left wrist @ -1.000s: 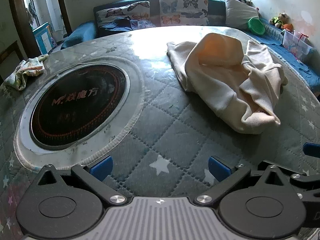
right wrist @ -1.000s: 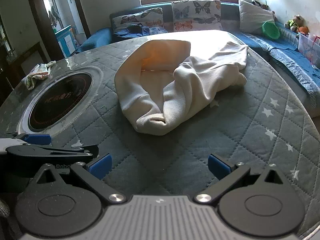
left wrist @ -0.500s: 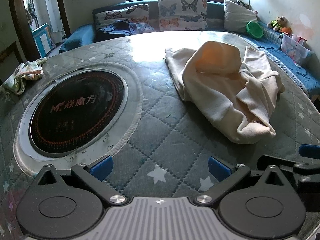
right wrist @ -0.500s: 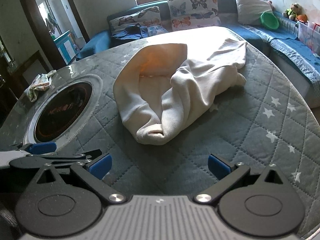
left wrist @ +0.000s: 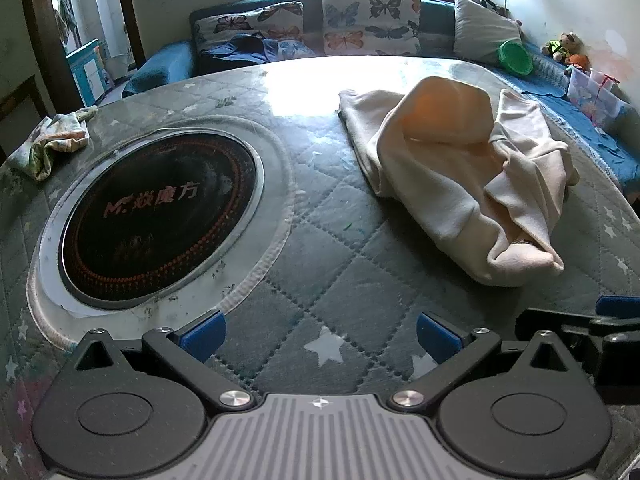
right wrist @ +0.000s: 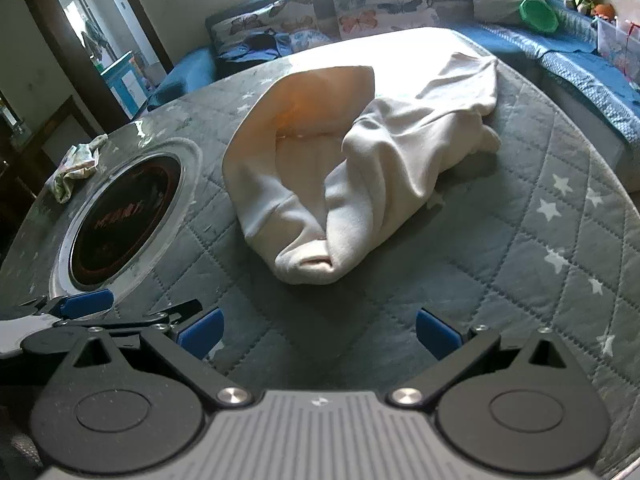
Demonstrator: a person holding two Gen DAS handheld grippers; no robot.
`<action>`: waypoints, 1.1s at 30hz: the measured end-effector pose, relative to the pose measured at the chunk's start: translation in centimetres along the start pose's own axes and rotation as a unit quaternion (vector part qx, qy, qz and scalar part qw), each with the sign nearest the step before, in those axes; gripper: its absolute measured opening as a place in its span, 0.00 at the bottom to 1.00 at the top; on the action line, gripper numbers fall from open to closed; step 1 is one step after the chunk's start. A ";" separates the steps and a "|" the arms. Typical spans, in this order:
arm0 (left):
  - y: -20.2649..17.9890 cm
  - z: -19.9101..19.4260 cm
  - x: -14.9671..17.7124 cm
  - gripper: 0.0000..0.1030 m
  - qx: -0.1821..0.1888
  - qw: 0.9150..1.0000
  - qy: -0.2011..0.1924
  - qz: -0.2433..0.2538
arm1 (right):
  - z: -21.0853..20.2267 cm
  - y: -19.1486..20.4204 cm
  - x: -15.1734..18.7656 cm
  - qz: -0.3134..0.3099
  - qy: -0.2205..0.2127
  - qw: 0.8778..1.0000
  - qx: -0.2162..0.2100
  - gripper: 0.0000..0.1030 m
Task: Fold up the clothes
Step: 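Move both open grippers toward the crumpled cream sweatshirt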
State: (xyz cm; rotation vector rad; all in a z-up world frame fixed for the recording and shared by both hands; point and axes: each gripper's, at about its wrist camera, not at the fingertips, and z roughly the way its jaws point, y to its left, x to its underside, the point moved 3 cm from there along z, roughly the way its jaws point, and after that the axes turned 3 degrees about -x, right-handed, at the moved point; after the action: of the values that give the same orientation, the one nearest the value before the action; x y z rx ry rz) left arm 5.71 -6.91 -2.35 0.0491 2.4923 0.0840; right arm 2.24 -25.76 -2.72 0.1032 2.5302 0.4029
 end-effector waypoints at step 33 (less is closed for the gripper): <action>-1.6 0.7 0.6 1.00 0.005 0.998 0.045 0.036 | 0.6 -1.3 0.5 0.002 0.036 0.999 0.039 1.00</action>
State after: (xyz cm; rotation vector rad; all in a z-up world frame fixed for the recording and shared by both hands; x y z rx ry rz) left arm 5.64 -8.42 -3.38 0.1416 2.5801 0.1069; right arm 2.21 -26.78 -3.89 0.1267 2.6175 0.3145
